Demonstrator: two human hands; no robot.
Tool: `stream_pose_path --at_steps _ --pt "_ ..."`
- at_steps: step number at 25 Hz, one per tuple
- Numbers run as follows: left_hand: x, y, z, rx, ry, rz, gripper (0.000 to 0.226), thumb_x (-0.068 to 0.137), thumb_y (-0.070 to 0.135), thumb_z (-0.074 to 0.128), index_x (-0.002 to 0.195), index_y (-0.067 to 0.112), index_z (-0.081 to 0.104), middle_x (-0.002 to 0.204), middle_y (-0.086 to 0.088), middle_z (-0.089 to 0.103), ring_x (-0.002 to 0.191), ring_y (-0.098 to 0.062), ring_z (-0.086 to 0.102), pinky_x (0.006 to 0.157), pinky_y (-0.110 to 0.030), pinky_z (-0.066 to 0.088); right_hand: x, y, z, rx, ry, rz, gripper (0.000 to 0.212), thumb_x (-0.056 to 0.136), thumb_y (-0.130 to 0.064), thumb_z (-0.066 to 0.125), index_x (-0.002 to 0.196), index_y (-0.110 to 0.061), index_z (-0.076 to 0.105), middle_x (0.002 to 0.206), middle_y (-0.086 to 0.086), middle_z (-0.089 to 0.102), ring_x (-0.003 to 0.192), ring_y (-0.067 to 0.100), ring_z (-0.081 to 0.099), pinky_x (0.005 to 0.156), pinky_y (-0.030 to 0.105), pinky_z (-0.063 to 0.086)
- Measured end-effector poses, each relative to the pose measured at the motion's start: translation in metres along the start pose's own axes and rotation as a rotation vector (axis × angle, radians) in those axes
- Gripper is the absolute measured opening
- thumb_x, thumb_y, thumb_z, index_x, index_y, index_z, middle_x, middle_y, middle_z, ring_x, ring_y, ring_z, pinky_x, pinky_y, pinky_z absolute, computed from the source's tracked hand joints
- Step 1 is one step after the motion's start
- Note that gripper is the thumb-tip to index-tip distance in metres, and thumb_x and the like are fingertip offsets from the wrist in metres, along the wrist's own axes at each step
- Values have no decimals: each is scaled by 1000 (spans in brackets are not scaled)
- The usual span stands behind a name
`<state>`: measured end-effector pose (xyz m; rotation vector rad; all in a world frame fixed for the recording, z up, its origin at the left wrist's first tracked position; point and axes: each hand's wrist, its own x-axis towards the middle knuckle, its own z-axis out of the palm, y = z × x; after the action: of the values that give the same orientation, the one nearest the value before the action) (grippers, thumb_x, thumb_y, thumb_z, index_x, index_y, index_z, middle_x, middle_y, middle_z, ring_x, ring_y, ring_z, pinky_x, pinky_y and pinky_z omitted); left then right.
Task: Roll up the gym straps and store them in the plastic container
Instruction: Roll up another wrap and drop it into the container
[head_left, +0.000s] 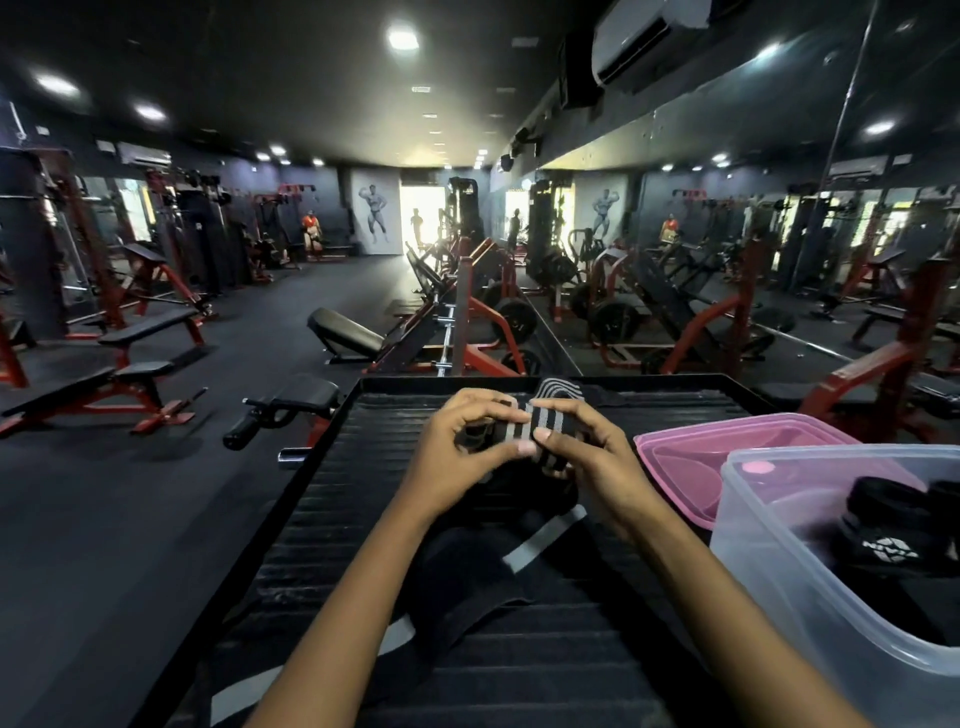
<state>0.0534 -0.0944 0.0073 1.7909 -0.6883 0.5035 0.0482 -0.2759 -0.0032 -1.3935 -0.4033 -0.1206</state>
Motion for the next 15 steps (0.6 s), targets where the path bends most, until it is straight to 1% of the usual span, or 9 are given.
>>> stream_pose_path --at_steps 2,3,5,7,9,11,13,14,15 --pt "-4 -3 1 23 -70 11 38 67 14 85 102 22 73 118 6 62 116 -5 57 96 -19 47 2 1 -2 69 22 72 32 73 -22 71 105 -18 71 105 12 71 96 28 66 82 42 50" --pt "-6 -4 2 32 -57 32 37 68 12 84 103 20 73 116 5 63 115 -5 58 96 -20 47 2 1 -4 58 8 99 33 72 -23 72 105 -18 71 104 10 72 97 26 66 81 39 49" --pt "-5 -6 0 52 33 49 30 71 10 81 99 19 73 105 4 69 103 -5 63 93 -22 49 0 1 -4 -20 -73 106 36 72 -20 77 107 -19 71 103 6 72 98 19 65 78 30 48" --pt "-4 -6 -1 57 97 15 27 74 9 79 97 21 73 98 7 72 97 -1 65 89 -19 49 -2 0 -2 -107 -121 29 41 74 -7 77 113 -18 67 106 3 71 98 15 66 77 25 50" --pt "-7 -5 0 72 105 1 26 76 9 78 99 22 73 100 11 72 98 3 64 88 -13 46 -2 1 -2 -171 -88 -90 40 76 -1 74 113 -14 66 112 2 70 103 17 66 85 27 53" --pt "-10 -4 3 89 117 -25 29 78 14 77 105 24 71 105 9 70 102 3 63 90 -13 46 0 2 -2 -165 -47 -149 30 78 -4 73 106 -14 69 111 5 70 103 24 66 90 36 54" --pt "-11 -2 3 82 128 -54 41 78 18 78 116 26 65 108 8 68 101 2 63 93 -19 49 1 3 -2 -111 3 -113 23 76 -14 74 97 -21 71 100 6 72 95 25 67 86 42 53" --pt "-11 -2 4 59 102 -60 53 77 18 79 125 28 59 108 10 67 100 1 64 93 -22 50 1 3 -1 -103 32 -91 21 75 -18 74 94 -24 71 93 4 72 90 25 66 82 43 52" --pt "-11 -3 4 19 52 -67 71 74 17 81 135 32 47 111 13 64 101 0 64 92 -22 51 1 3 -1 -99 59 -74 17 76 -19 74 92 -26 70 86 1 72 86 24 65 77 41 51"
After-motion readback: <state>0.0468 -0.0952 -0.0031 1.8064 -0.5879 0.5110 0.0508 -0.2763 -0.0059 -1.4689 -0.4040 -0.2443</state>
